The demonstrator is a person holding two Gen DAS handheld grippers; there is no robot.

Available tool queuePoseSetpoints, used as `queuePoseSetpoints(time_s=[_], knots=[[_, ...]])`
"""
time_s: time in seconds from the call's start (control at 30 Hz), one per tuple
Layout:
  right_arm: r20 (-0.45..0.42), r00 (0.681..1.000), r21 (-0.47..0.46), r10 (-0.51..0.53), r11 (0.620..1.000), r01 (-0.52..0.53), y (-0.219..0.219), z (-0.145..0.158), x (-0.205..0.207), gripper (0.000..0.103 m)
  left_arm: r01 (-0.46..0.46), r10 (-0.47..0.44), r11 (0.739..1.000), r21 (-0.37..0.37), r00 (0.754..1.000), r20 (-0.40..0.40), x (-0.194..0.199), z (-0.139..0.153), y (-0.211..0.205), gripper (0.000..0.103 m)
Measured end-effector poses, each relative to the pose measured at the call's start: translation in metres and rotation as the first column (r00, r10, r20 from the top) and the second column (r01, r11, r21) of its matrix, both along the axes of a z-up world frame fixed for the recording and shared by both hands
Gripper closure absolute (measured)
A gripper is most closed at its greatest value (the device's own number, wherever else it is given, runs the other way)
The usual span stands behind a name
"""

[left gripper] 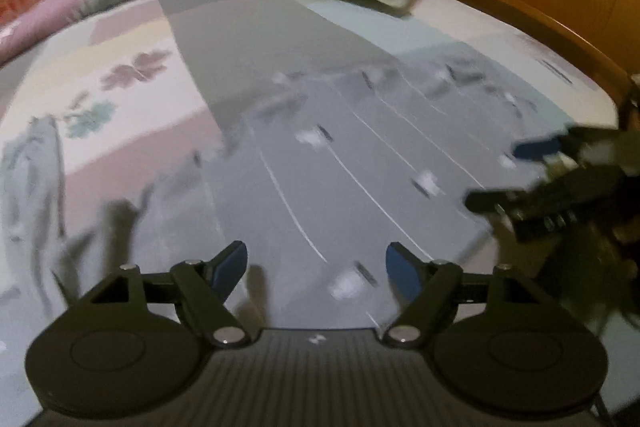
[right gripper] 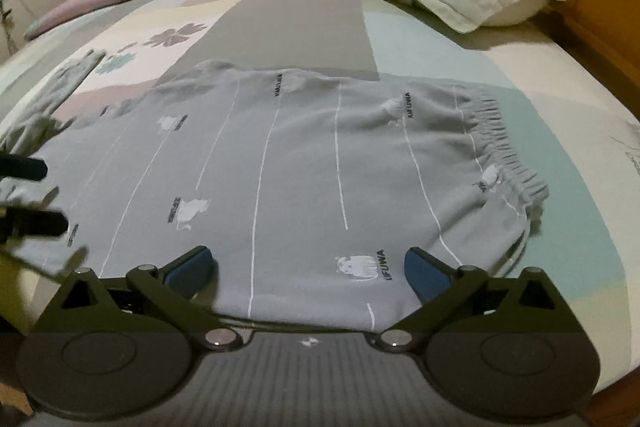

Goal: Fold clothes

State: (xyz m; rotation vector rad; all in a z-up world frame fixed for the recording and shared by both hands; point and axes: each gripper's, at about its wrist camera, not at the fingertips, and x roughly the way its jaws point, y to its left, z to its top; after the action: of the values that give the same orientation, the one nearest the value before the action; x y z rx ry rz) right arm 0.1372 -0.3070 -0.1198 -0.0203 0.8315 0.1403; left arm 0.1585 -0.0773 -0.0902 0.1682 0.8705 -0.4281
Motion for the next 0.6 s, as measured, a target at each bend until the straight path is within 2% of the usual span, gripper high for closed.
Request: queuePoseSetpoints(time_s=[0.1,0.2,0.37,0.6], knots=[[0.016,1.000,0.002,0.004,1.000,-0.004,-0.001,-0.001,-0.004,0.000,-0.038,0.038,0.999,0.004,0.998,-0.059,0.008,-0.011,0.002,0.025],[0.022,1.000,0.005,0.012,1.000,-0.012,-0.002,-0.002,-0.006,0.000,-0.035,0.035,0.999,0.006,0.998,-0.057,-0.004,-0.017,0.005,0.020],[0.033,0.999,0.006,0.012,1.000,-0.012,-0.002,-0.002,-0.007,0.000,-0.027,0.029,0.999,0.021,0.997,-0.071,-0.026,-0.015,0.010,0.018],[0.052,0.999,0.006,0.012,1.000,-0.012,-0.002,-0.004,-0.008,0.000,-0.084,0.084,0.996,-0.001,0.996,-0.038,-0.018,-0.007,0.017,0.018]])
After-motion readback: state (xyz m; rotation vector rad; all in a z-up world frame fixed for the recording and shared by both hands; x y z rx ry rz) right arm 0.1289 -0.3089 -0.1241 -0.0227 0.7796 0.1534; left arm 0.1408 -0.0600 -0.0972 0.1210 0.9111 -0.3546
